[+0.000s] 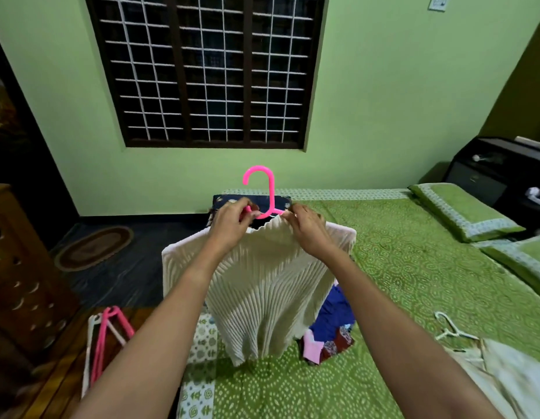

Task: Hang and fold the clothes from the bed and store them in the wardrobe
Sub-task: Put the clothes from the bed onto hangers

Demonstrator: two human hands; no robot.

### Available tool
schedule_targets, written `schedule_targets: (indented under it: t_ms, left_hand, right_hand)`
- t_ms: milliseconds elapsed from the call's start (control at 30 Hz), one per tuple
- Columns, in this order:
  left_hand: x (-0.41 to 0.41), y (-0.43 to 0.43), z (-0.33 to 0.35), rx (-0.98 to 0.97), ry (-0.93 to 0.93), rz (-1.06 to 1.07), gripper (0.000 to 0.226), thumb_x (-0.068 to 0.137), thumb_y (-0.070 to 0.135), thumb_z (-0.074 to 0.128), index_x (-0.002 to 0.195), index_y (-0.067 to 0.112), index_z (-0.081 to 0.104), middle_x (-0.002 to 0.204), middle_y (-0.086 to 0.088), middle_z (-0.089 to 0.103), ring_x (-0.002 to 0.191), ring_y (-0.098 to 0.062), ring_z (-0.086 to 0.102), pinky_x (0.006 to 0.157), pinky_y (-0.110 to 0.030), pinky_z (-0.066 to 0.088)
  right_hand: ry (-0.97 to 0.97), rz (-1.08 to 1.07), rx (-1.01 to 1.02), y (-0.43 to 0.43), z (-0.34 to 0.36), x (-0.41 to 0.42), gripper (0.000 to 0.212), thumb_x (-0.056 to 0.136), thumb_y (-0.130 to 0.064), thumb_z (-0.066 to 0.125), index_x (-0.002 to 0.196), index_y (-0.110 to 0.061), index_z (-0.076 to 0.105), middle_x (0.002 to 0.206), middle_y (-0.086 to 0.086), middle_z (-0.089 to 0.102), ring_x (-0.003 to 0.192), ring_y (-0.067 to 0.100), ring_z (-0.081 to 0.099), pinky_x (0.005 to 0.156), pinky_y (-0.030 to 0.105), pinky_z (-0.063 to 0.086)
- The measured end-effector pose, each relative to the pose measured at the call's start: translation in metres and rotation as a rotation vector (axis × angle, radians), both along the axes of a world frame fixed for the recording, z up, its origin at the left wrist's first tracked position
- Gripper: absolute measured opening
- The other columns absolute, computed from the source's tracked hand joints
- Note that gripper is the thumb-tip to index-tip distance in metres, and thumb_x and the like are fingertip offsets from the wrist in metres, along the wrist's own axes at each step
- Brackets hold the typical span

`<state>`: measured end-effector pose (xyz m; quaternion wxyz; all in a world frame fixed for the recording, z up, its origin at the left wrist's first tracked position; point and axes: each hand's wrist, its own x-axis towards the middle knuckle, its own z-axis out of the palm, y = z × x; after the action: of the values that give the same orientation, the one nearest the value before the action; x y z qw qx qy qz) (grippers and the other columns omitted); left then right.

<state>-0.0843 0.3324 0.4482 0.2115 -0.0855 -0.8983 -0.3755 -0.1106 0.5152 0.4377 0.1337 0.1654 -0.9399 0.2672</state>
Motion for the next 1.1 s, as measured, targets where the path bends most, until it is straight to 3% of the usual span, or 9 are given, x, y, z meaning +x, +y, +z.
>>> schedule_targets:
  t_ms: [133, 267, 333, 500, 600, 700, 900, 1000, 1100]
  left_hand:
    - [0.034, 0.046, 0.004, -0.095, -0.091, 0.004, 0.02, 0.089, 0.026, 0.061, 0.099, 0.008, 0.063, 0.093, -0.009, 0.069, 0.088, -0.027, 0.061, 0.073, -0.037, 0.045]
    - [0.085, 0.125, 0.011, 0.016, -0.095, 0.051, 0.017, 0.09, 0.019, 0.059, 0.084, 0.004, 0.064, 0.082, -0.011, 0.065, 0.074, -0.024, 0.055, 0.059, -0.031, 0.028]
    - [0.112, 0.172, 0.014, 0.116, -0.066, 0.109, 0.021, 0.091, 0.018, 0.058, 0.079, 0.001, 0.061, 0.079, -0.015, 0.063, 0.073, -0.028, 0.054, 0.056, -0.031, 0.021]
    - [0.173, 0.278, 0.033, 0.433, -0.248, 0.057, 0.027, 0.091, 0.021, 0.06, 0.073, 0.0, 0.064, 0.071, -0.011, 0.059, 0.07, -0.02, 0.054, 0.06, -0.03, 0.035]
    - [0.206, 0.33, 0.034, 0.61, -0.351, -0.031, 0.028, 0.091, 0.014, 0.056, 0.063, 0.012, 0.056, 0.065, -0.006, 0.057, 0.061, -0.017, 0.052, 0.055, -0.025, 0.038]
    - [0.234, 0.37, 0.028, 0.658, -0.385, -0.15, 0.03, 0.092, 0.007, 0.049, 0.066, 0.015, 0.061, 0.068, -0.007, 0.061, 0.062, -0.019, 0.053, 0.059, -0.024, 0.042]
    - [0.268, 0.4, 0.011, 0.342, -0.258, -0.169, 0.01, 0.083, 0.009, 0.064, 0.088, 0.017, 0.065, 0.096, -0.012, 0.066, 0.093, -0.026, 0.06, 0.087, -0.041, 0.05]
    - [0.275, 0.412, 0.001, -0.035, -0.131, -0.174, 0.041, 0.086, 0.012, 0.061, 0.126, 0.008, 0.051, 0.124, -0.019, 0.054, 0.115, -0.035, 0.049, 0.096, -0.038, 0.04]
    - [0.284, 0.432, -0.005, -0.125, -0.034, -0.338, 0.043, 0.09, 0.008, 0.056, 0.132, 0.007, 0.047, 0.131, -0.017, 0.049, 0.118, -0.035, 0.046, 0.1, -0.037, 0.035]
  right_hand:
    - [-0.012, -0.046, -0.044, 0.05, 0.005, 0.035, 0.025, 0.099, -0.027, 0.043, 0.101, -0.006, 0.056, 0.108, 0.014, 0.059, 0.109, 0.027, 0.049, 0.079, 0.031, 0.02]
    - [0.177, -0.153, -0.206, 0.116, 0.015, 0.081, 0.017, 0.093, -0.014, 0.053, 0.106, -0.007, 0.063, 0.111, 0.015, 0.054, 0.104, 0.029, 0.05, 0.093, 0.035, 0.034]
    - [0.17, -0.265, -0.354, 0.144, 0.019, 0.113, 0.022, 0.093, -0.02, 0.055, 0.11, -0.005, 0.06, 0.112, 0.014, 0.048, 0.095, 0.024, 0.05, 0.086, 0.03, 0.04]
    - [-0.46, 0.003, -0.798, 0.2, 0.026, 0.203, 0.029, 0.101, -0.034, 0.036, 0.099, -0.014, 0.057, 0.089, 0.002, 0.057, 0.082, 0.019, 0.059, 0.071, 0.035, 0.05]
    - [-0.57, 0.092, -0.97, 0.236, 0.035, 0.24, 0.035, 0.1, -0.037, 0.036, 0.113, -0.013, 0.058, 0.083, -0.003, 0.057, 0.073, 0.012, 0.056, 0.071, 0.032, 0.049]
    - [-0.572, 0.033, -1.042, 0.282, 0.041, 0.267, 0.025, 0.096, -0.033, 0.049, 0.102, -0.012, 0.06, 0.071, -0.001, 0.06, 0.064, 0.013, 0.056, 0.06, 0.032, 0.053]
    - [-0.602, 0.023, -0.864, 0.369, 0.042, 0.313, 0.009, 0.089, -0.004, 0.055, 0.083, -0.005, 0.061, 0.057, -0.004, 0.062, 0.046, 0.004, 0.056, 0.044, 0.017, 0.046]
    - [-0.532, -0.047, -0.729, 0.402, 0.046, 0.342, 0.026, 0.088, 0.009, 0.051, 0.069, -0.009, 0.052, 0.052, -0.005, 0.056, 0.042, -0.003, 0.05, 0.046, 0.011, 0.04]
    - [-0.491, -0.028, -0.616, 0.431, 0.045, 0.371, 0.024, 0.091, 0.007, 0.051, 0.075, -0.011, 0.054, 0.069, -0.003, 0.054, 0.05, -0.009, 0.054, 0.053, 0.007, 0.042]
